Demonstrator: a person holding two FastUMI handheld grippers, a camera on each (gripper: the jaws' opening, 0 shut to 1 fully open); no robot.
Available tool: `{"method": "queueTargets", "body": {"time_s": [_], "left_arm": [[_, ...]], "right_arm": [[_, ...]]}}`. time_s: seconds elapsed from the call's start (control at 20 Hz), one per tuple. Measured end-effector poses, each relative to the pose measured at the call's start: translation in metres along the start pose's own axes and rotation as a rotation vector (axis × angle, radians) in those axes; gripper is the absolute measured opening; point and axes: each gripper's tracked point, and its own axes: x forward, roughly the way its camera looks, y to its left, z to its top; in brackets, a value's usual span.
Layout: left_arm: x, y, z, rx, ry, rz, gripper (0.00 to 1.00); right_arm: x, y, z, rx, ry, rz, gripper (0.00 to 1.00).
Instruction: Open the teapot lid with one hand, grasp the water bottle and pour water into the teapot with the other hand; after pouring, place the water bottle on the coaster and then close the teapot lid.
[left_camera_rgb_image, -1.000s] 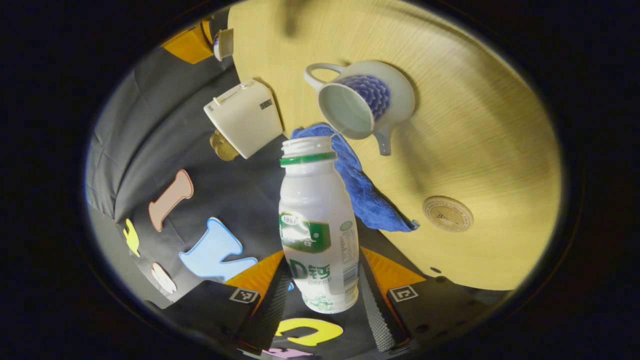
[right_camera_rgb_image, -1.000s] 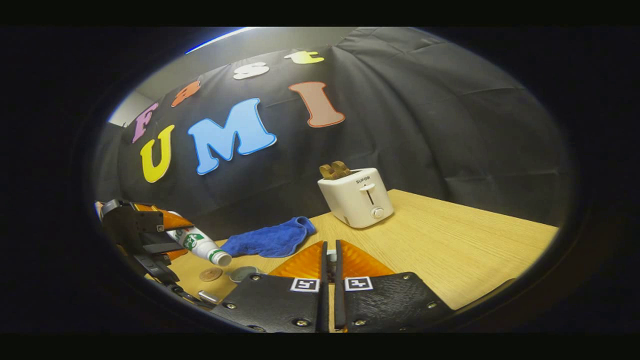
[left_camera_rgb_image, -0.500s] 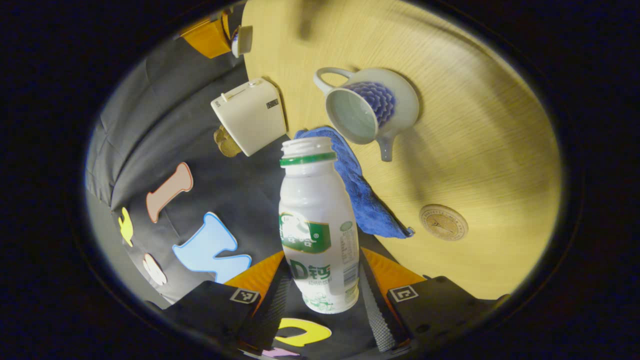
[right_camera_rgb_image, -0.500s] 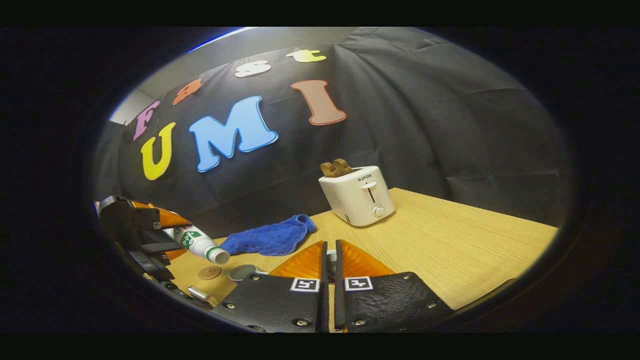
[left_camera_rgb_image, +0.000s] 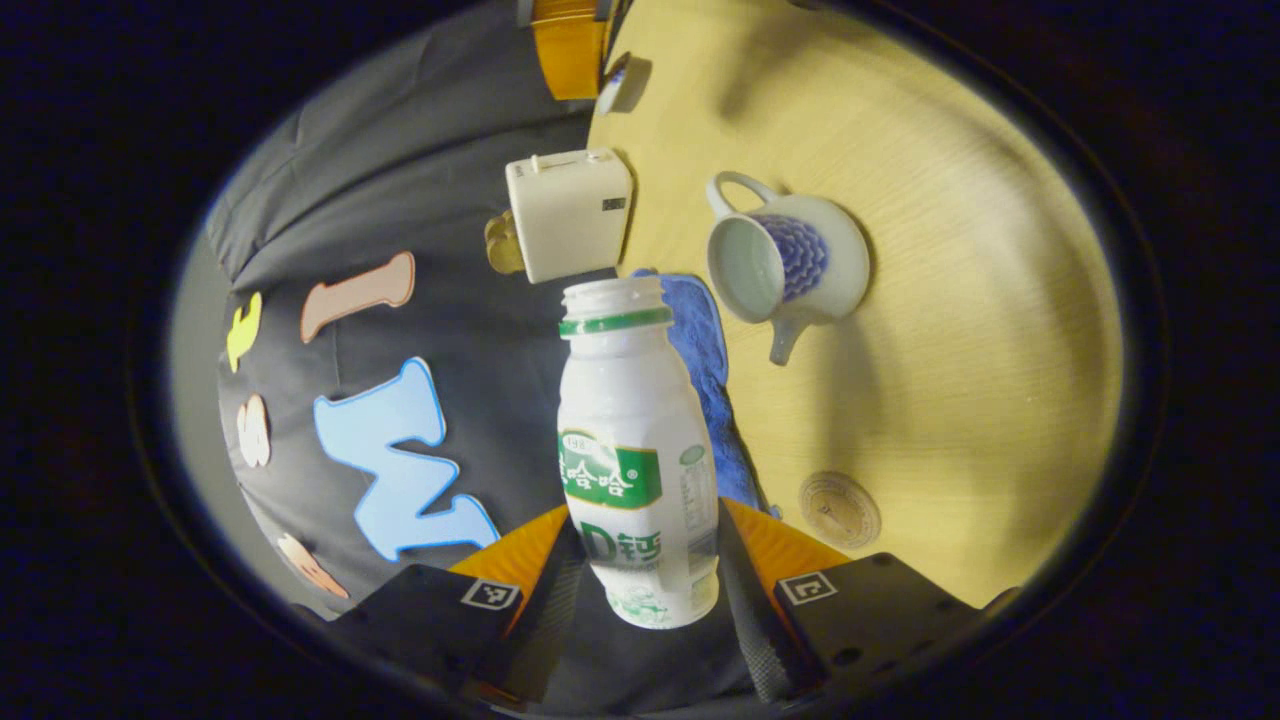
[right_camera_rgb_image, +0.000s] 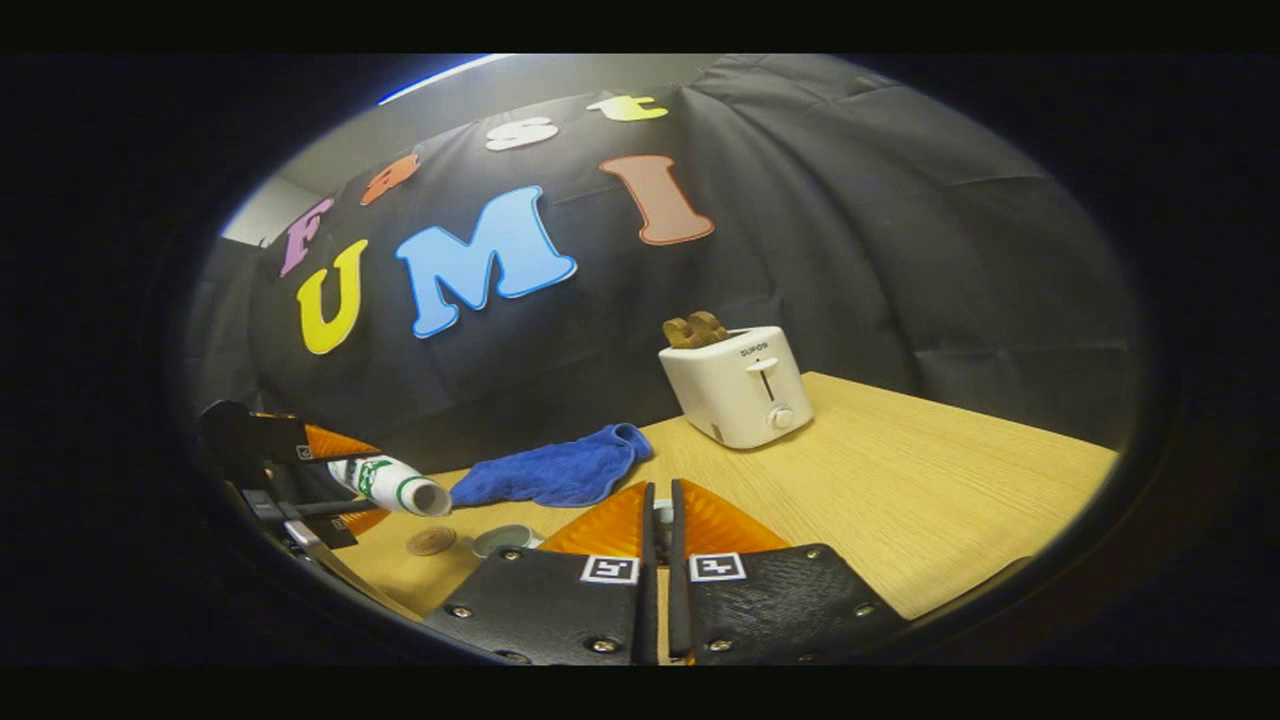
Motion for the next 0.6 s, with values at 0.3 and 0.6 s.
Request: {"method": "queueTargets", "body": {"time_s": [0.3,0.6], "left_arm": [[-0.01,-0.016,-0.011,-0.272,-0.019,-0.002,0.85],[-0.016,-0.027,-0.038,-0.642,0.0,-0.002,0.85]], "right_arm": [[0.0,0.008,-0.003,-0.027,-0.002,0.022,0.0],[0.002,0.02,-0.004,-0.075,-0.007,0.047,0.0]]}}
